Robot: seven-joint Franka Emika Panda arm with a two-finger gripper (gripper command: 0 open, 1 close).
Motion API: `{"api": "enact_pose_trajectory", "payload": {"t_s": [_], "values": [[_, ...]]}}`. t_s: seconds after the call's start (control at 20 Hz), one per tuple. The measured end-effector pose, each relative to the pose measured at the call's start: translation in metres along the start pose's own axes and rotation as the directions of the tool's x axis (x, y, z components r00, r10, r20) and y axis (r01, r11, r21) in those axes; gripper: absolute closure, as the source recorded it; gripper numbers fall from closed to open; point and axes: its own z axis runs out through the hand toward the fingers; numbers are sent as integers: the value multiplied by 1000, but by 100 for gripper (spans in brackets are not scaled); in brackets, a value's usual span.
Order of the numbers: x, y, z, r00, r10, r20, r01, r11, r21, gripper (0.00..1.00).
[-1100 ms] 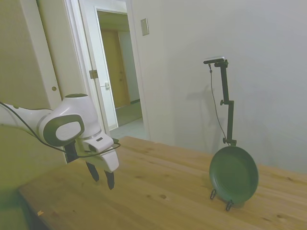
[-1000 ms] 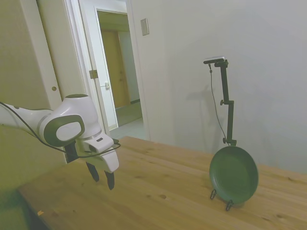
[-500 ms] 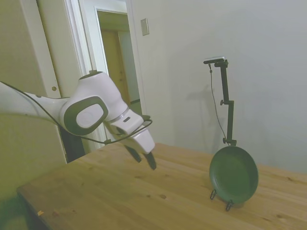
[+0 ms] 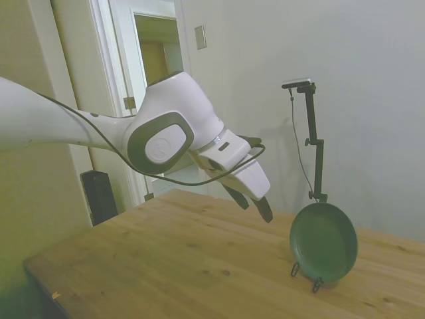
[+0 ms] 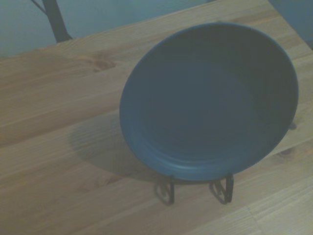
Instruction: Unload the plate
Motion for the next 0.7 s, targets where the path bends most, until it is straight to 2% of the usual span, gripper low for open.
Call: {"api": "enact_pose_trajectory", "payload": {"t_s": [0.1,0.15,0.4,0.7], "values": [[-10,-17,-4,998,-30,53,29,999,34,0],[-10,-17,-3,998,-26,51,24,999,34,0],[-1,-33,25,997,38,-63,-32,995,90,0],[40,-61,52,984,135,-113,-120,984,131,0]]}}
